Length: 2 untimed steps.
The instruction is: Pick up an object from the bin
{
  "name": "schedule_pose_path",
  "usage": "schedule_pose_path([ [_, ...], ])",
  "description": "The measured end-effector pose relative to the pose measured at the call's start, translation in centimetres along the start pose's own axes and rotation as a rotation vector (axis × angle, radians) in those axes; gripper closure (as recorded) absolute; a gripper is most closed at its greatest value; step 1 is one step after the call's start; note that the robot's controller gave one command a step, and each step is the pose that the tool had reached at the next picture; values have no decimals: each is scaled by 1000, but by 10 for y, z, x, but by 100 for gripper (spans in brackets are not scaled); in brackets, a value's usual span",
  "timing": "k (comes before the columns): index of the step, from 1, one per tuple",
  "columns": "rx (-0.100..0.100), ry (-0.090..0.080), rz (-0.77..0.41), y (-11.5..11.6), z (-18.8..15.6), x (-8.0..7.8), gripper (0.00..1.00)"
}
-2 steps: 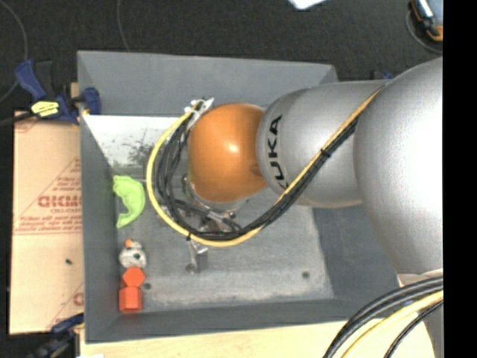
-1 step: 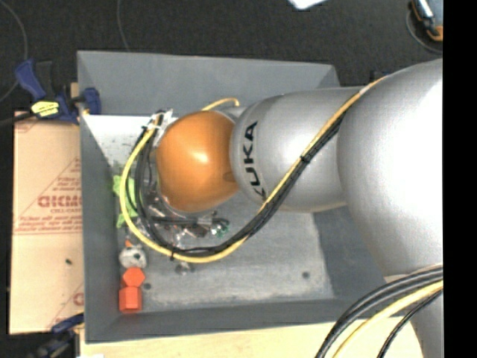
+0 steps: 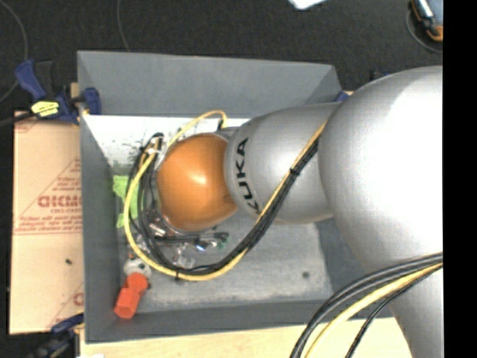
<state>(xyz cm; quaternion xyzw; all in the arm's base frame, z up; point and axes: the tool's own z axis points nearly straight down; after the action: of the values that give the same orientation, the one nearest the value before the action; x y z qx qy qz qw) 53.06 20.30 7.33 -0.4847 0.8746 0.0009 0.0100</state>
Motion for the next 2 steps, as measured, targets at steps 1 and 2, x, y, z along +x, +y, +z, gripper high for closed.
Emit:
schedule_pose_path([
  [1,3,-4,-305,5,-2,-15,100],
  [2,3,-4,-304,5,-2,-15,100],
])
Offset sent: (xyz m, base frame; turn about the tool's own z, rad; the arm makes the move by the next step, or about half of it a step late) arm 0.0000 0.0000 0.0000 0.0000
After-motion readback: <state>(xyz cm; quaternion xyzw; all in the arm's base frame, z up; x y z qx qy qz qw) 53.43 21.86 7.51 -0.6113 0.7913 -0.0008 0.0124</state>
